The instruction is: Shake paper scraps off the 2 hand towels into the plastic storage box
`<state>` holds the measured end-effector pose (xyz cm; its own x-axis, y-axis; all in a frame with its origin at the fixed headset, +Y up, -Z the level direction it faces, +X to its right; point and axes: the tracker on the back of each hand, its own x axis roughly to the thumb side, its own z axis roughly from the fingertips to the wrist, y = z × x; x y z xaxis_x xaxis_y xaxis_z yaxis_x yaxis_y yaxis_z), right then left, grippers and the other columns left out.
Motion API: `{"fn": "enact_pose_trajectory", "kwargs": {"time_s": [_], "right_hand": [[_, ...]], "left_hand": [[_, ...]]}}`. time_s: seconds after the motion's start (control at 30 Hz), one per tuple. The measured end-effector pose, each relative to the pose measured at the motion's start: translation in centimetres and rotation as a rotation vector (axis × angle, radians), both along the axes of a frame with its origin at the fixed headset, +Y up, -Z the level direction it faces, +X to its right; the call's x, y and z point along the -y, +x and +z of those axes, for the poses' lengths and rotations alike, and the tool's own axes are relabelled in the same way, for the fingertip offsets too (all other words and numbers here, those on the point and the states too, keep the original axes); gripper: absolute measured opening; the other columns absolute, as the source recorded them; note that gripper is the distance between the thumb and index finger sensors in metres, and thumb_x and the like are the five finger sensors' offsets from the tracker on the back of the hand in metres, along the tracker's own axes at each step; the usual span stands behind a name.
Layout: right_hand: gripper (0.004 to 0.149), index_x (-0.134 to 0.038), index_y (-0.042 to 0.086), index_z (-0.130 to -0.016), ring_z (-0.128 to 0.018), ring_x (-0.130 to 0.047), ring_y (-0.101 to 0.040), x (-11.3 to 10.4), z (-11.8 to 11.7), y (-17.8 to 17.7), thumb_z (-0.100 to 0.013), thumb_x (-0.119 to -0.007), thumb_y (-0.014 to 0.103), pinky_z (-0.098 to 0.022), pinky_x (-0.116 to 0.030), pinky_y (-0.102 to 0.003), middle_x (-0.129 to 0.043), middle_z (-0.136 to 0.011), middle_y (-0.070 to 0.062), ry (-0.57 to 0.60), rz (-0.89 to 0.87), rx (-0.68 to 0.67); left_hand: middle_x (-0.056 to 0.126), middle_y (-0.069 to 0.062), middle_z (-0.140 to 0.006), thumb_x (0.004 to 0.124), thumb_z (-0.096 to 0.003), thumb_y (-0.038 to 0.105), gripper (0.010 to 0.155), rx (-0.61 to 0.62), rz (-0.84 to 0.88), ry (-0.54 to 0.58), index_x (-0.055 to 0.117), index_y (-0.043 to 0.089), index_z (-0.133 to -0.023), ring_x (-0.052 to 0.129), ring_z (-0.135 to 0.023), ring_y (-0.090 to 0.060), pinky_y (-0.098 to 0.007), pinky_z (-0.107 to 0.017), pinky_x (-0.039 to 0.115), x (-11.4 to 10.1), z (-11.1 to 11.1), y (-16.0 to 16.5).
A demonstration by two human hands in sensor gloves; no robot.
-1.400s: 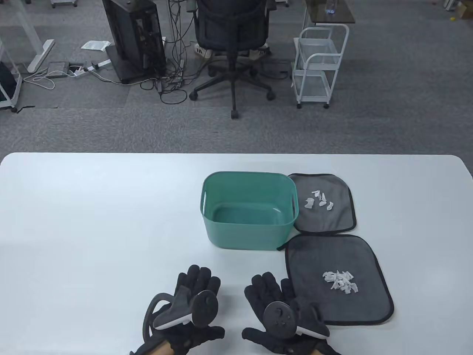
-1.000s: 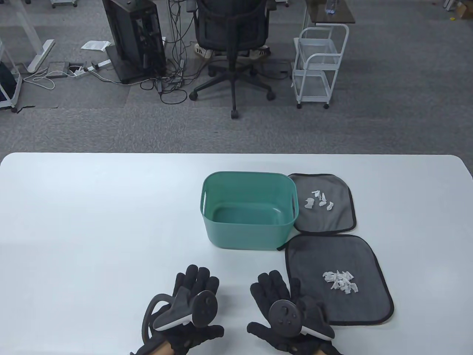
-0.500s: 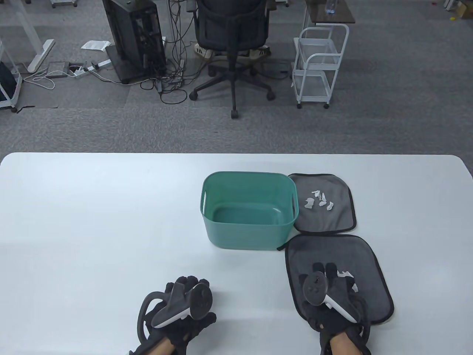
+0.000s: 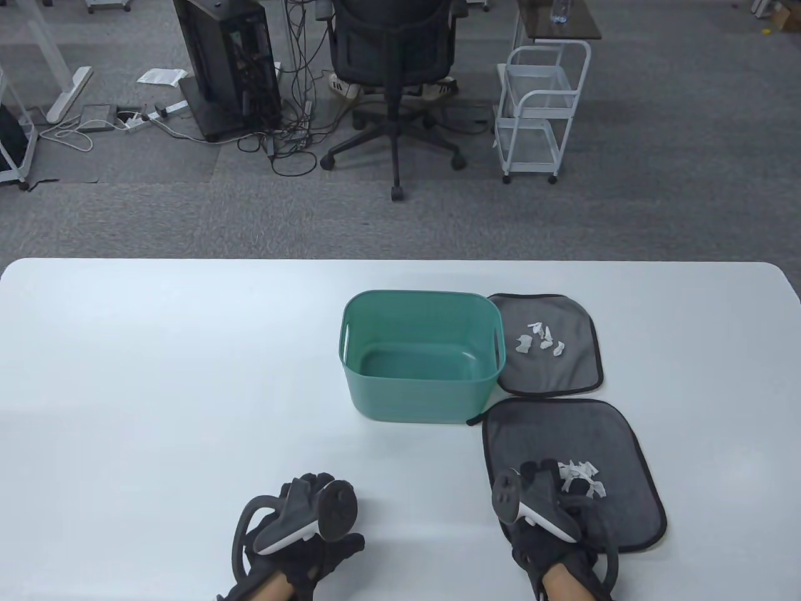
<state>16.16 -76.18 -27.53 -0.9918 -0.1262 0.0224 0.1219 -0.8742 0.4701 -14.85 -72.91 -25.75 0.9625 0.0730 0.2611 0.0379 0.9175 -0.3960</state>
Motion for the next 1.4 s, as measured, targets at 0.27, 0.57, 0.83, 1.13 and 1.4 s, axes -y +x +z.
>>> {"fn": "enact_pose_trajectory", "kwargs": {"time_s": [0.27, 0.57, 0.83, 1.13, 1.4], "right_hand": [[0.067, -0.049, 0.018, -0.107, -0.106, -0.008, -0.037, -0.1, 0.3, -0.6, -0.052, -0.084, 0.034, -0.069, -0.02, -0.068, -0.016, -0.119, -0.008, 0.003, 0.017, -0.038], [0.068, -0.055, 0.013, -0.105, -0.107, -0.017, -0.04, -0.3, 1.0, -2.2, -0.049, -0.087, 0.036, -0.069, -0.026, -0.069, -0.025, -0.119, -0.01, 0.026, 0.063, -0.122], [0.068, -0.058, 0.01, -0.103, -0.107, -0.021, -0.041, -0.4, 1.6, -3.2, -0.049, -0.087, 0.038, -0.069, -0.029, -0.069, -0.028, -0.119, -0.012, 0.032, 0.062, -0.186], [0.067, -0.06, 0.008, -0.102, -0.107, -0.023, -0.042, -0.4, 2.4, -5.2, -0.049, -0.086, 0.04, -0.069, -0.03, -0.069, -0.03, -0.119, -0.012, 0.05, 0.078, -0.286], [0.067, -0.06, 0.007, -0.102, -0.107, -0.024, -0.043, -0.3, 2.9, -6.4, -0.05, -0.084, 0.042, -0.069, -0.032, -0.069, -0.031, -0.119, -0.013, 0.053, 0.075, -0.345]], "left_hand": [[0.042, -0.012, -0.112, 0.07, -0.0428, 0.066, 0.082, 0.008, 0.005, -0.018, 0.04, 0.024, -0.106, 0.047, -0.108, -0.045, -0.056, -0.081, 0.047, 0.1, 0.0, 0.1], [0.041, -0.012, -0.112, 0.069, -0.0434, 0.066, 0.081, 0.018, -0.002, -0.004, 0.039, 0.024, -0.106, 0.045, -0.109, -0.045, -0.056, -0.081, 0.046, 0.1, 0.1, 0.3], [0.044, -0.012, -0.112, 0.069, -0.0436, 0.066, 0.081, 0.029, 0.009, -0.021, 0.039, 0.024, -0.106, 0.048, -0.108, -0.045, -0.056, -0.081, 0.047, 0.4, 0.1, 0.4], [0.045, -0.012, -0.112, 0.068, -0.0437, 0.066, 0.081, 0.025, -0.001, -0.038, 0.04, 0.024, -0.106, 0.049, -0.108, -0.045, -0.056, -0.081, 0.048, 0.4, 0.1, 0.5], [0.045, -0.012, -0.112, 0.068, -0.0439, 0.066, 0.081, 0.028, 0.001, -0.058, 0.039, 0.024, -0.106, 0.049, -0.108, -0.045, -0.056, -0.081, 0.048, 0.6, 0.1, 0.5]]}}
